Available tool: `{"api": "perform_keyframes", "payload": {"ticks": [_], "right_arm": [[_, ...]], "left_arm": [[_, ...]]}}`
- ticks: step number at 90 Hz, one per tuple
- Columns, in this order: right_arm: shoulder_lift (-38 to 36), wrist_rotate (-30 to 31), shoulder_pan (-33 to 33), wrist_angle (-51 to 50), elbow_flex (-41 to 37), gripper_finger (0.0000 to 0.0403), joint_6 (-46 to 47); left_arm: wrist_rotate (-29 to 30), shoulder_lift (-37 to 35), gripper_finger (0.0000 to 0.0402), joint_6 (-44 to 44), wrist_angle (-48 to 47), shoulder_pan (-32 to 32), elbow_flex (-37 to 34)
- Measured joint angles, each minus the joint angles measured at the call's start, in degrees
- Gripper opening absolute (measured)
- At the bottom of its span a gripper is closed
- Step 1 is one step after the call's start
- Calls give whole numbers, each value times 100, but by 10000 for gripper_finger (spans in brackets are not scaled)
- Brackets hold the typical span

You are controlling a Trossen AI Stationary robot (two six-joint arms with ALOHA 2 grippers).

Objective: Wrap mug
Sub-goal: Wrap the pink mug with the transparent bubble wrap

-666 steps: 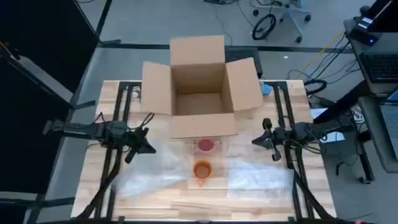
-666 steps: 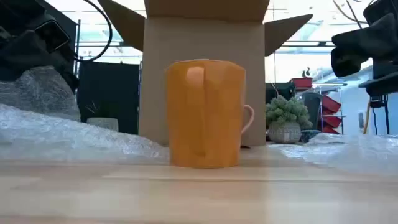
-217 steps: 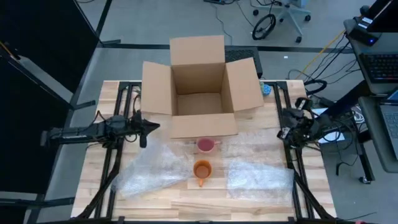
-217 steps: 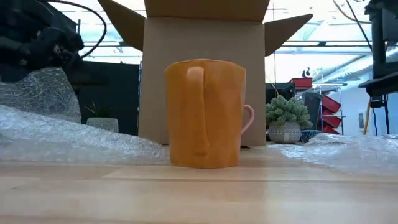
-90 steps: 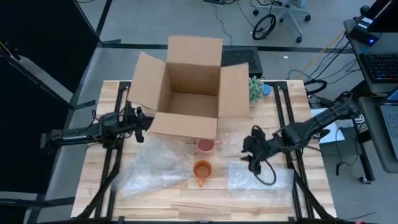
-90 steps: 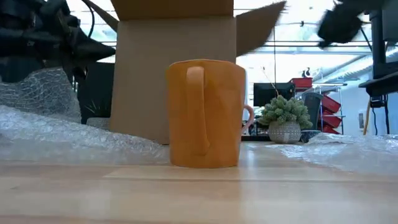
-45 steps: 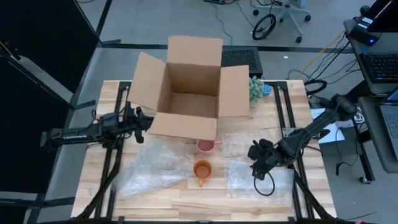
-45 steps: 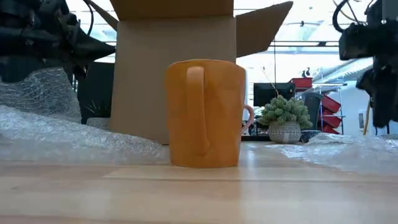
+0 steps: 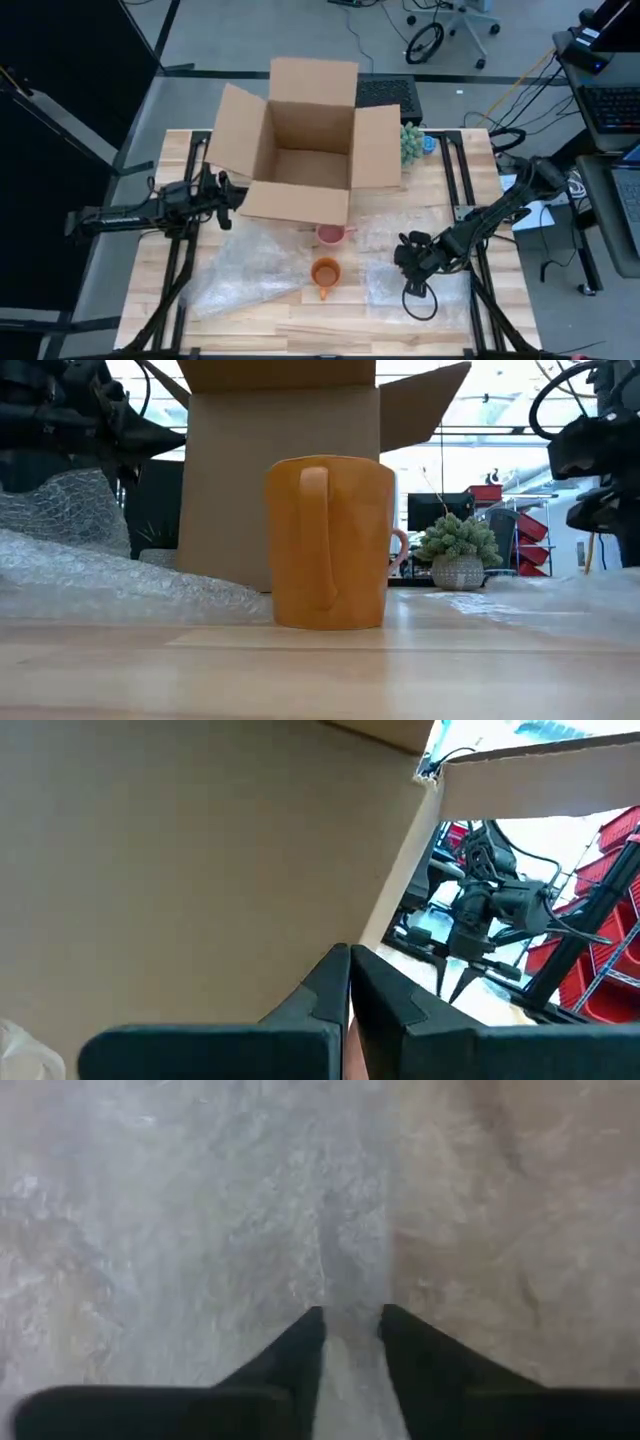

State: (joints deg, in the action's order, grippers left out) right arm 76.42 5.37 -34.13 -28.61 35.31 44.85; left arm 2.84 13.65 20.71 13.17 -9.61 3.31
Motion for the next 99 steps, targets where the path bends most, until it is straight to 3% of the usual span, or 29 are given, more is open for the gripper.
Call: {"api": "perform_keyframes", "payload": {"ticks": [7,27,50,57,65,79,99], "right_arm": [[0,-107,0,-97,151,7,-204],[0,35,-17,-1058,1129,2,-459],[-1,1837,-160,-3128,2397,0,-424],[-2,2106,-150,-3474,2503,0,-340],[-2,1842,-157,-3423,2548,0,-243],[-2,801,-222,-2610,2555,0,-200],[-2,219,-276,-1949,2557,0,-60]], "left_arm": [[1,0,0,49,1,0,0],[1,0,0,138,2,0,0],[1,0,0,140,0,0,0],[1,0,0,140,0,0,0],[1,0,0,140,0,0,0],[1,-1,0,140,0,0,0],[1,0,0,142,-2,0,0]]}}
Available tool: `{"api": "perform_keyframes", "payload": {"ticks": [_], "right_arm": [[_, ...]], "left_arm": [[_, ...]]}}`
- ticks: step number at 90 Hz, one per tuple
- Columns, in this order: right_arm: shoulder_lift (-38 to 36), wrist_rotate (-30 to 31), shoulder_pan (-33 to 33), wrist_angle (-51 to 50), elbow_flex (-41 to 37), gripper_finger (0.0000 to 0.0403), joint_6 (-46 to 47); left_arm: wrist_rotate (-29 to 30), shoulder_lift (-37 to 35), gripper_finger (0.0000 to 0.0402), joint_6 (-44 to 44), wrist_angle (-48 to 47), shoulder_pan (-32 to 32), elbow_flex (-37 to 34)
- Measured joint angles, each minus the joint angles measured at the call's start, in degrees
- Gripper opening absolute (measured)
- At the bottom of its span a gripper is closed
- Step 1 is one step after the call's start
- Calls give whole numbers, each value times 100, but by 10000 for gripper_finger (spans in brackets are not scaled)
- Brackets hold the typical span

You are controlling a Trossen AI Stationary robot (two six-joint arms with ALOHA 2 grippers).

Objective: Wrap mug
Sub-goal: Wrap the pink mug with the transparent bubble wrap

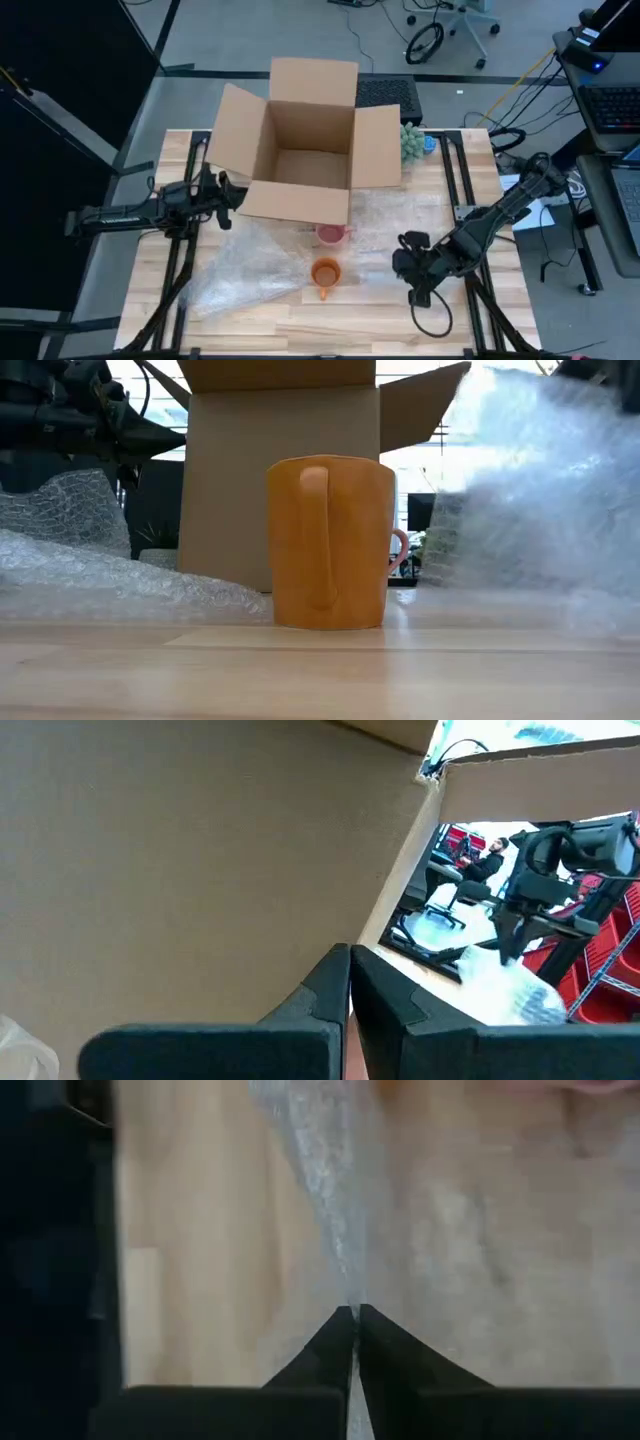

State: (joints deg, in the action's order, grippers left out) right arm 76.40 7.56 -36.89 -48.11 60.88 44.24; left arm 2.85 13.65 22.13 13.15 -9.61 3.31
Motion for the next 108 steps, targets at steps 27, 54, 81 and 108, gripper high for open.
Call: {"api": "perform_keyframes", "payload": {"ticks": [27,54,81,108], "right_arm": [[180,-67,-43,535,-426,50,586],[995,-729,-208,1883,-787,190,582],[843,-1870,-215,2099,-787,237,1140],[306,-331,-97,1358,-780,225,860]], "left_arm": [[0,0,0,0,-17,0,2],[0,-2,0,0,-15,0,2],[0,0,0,0,-15,0,2],[0,0,0,0,-13,0,2]]}}
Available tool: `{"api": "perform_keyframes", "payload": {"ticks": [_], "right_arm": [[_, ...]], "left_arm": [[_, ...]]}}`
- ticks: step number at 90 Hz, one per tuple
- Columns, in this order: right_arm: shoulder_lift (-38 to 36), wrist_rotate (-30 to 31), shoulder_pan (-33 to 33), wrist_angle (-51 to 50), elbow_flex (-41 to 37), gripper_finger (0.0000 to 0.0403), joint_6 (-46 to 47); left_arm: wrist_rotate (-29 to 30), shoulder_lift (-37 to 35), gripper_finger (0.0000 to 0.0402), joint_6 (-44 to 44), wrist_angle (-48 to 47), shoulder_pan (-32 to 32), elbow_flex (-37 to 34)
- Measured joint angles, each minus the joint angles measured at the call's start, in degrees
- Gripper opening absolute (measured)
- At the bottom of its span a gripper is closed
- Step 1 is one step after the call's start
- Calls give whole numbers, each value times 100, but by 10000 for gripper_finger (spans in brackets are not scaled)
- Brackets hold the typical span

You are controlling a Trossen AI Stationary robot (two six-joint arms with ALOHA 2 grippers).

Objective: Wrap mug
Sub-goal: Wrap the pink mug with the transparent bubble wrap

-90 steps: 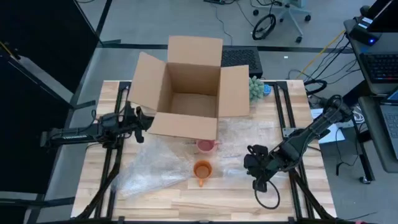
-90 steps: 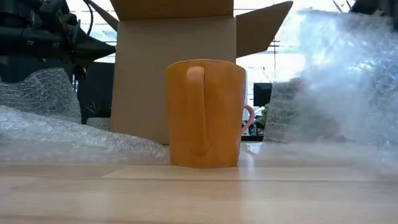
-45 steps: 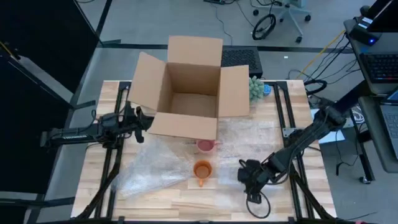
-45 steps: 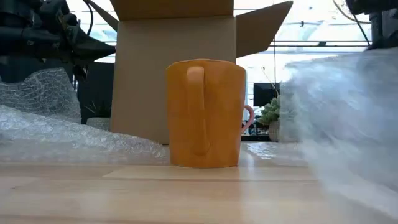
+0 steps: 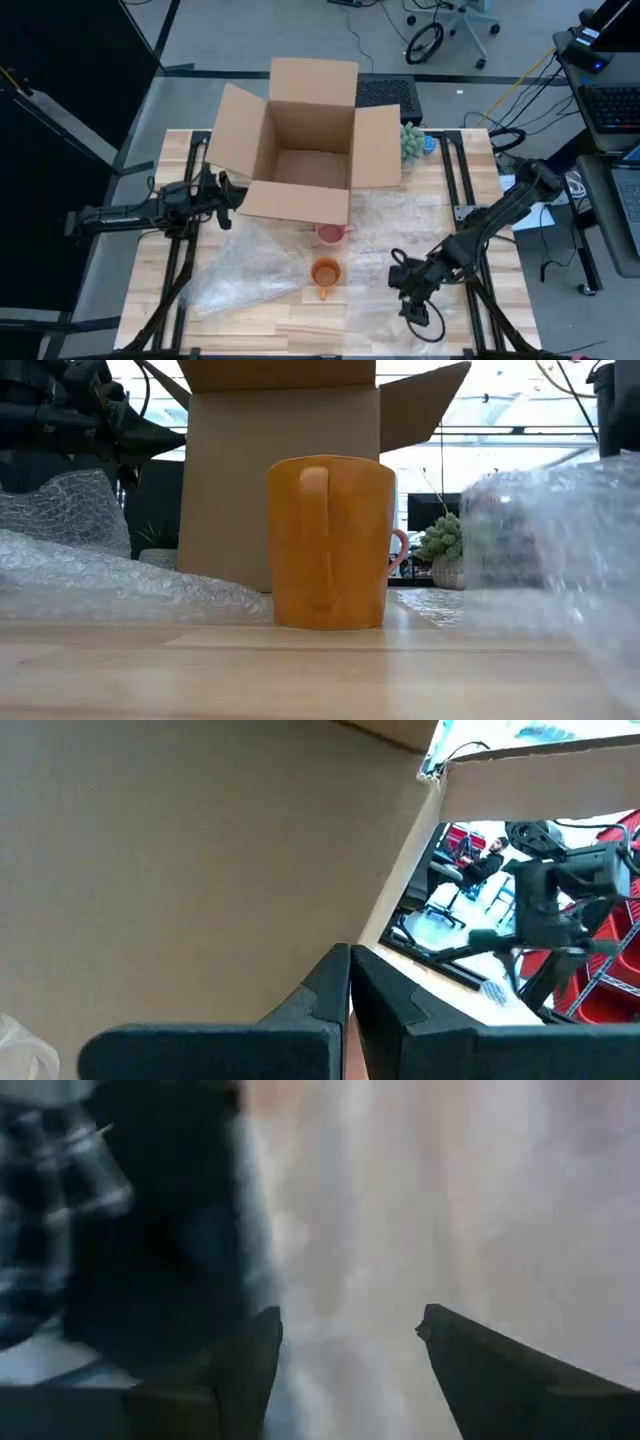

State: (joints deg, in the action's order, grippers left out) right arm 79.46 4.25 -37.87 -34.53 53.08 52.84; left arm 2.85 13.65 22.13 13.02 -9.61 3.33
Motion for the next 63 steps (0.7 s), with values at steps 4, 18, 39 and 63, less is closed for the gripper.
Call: {"api": "perform_keyframes", "payload": {"ticks": [4,18,39,63], "right_arm": [[51,701,28,-274,-7,223,-40],[370,935,656,-525,-435,219,-19],[638,821,1414,-355,-1193,219,-326],[506,553,2162,-548,-1088,219,-1251]], "left_arm": [[0,-2,0,0,0,0,0],[0,-1,0,3,4,0,0],[0,0,0,2,0,0,0],[33,0,0,0,-5,0,0]]}}
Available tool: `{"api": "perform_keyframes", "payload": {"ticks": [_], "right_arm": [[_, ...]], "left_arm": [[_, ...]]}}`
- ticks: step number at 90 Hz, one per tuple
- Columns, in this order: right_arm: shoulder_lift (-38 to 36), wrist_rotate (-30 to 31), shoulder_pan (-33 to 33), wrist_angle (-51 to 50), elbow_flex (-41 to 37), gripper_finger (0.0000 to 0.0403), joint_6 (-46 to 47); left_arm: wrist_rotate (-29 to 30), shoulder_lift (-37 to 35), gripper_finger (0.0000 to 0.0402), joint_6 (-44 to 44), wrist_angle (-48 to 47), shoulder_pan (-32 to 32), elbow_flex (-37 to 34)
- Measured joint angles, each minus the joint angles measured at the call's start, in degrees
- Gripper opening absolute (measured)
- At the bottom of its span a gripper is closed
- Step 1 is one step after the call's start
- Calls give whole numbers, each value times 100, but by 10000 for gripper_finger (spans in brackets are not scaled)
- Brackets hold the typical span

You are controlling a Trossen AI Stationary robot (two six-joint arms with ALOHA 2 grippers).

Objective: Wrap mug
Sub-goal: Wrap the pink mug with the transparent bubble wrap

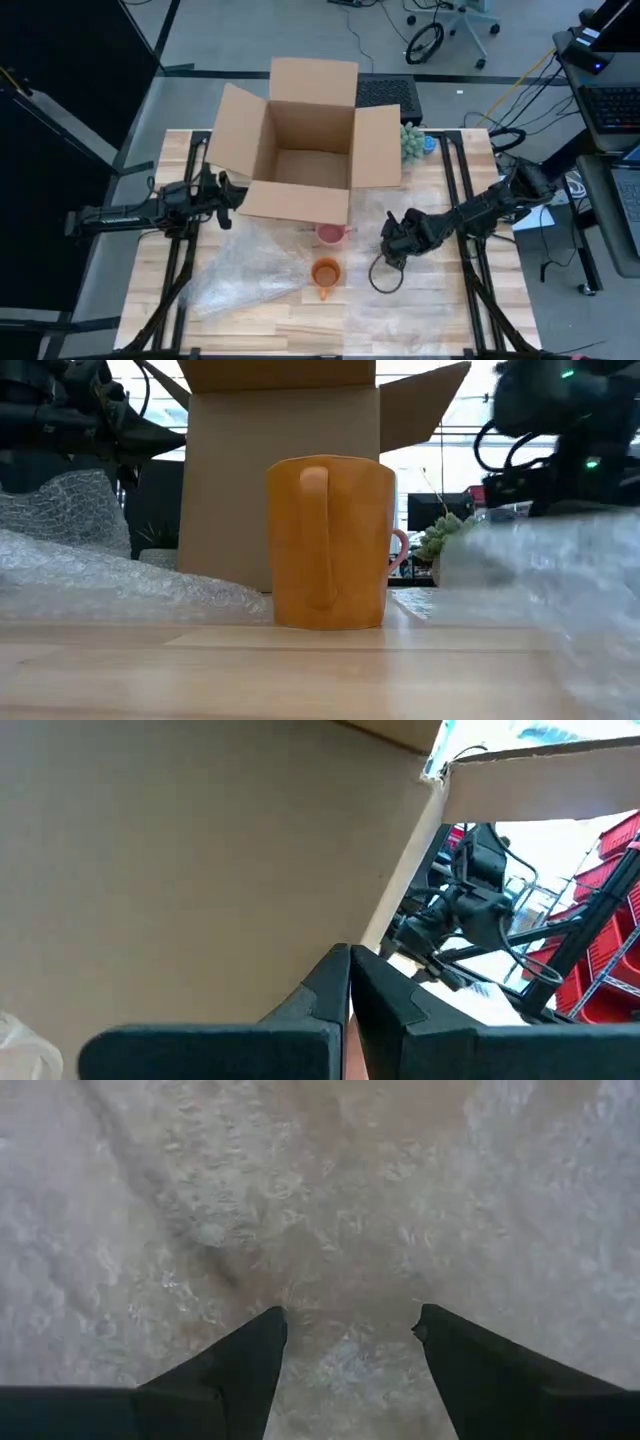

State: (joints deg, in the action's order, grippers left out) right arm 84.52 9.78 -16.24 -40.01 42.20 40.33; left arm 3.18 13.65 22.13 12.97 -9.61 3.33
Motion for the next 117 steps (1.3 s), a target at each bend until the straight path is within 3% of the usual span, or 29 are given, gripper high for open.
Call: {"api": "perform_keyframes", "payload": {"ticks": [6,12,27,34,47,72,84,100,117], "right_arm": [[-178,-465,43,-31,305,219,-222],[-347,-474,26,5,518,219,-487],[-519,763,13,1200,587,219,-1667],[-451,938,154,2072,461,219,-2232],[-167,916,511,2804,338,219,-2643],[377,202,955,3438,334,215,-3051],[463,-157,1031,3553,334,166,-3149],[476,-406,1044,3548,334,33,-3218],[417,-367,1022,3370,395,27,-3239]], "left_arm": [[4,0,0,0,-1,0,0],[4,0,0,0,-3,0,0],[7,-1,0,-1,-22,0,0],[7,-2,0,0,-24,0,0],[7,-1,0,-3,-21,0,0],[9,0,0,-48,-40,0,0],[9,-2,0,-42,-45,0,0],[9,-2,0,-42,-50,0,0],[9,0,0,-37,-68,0,0]]}}
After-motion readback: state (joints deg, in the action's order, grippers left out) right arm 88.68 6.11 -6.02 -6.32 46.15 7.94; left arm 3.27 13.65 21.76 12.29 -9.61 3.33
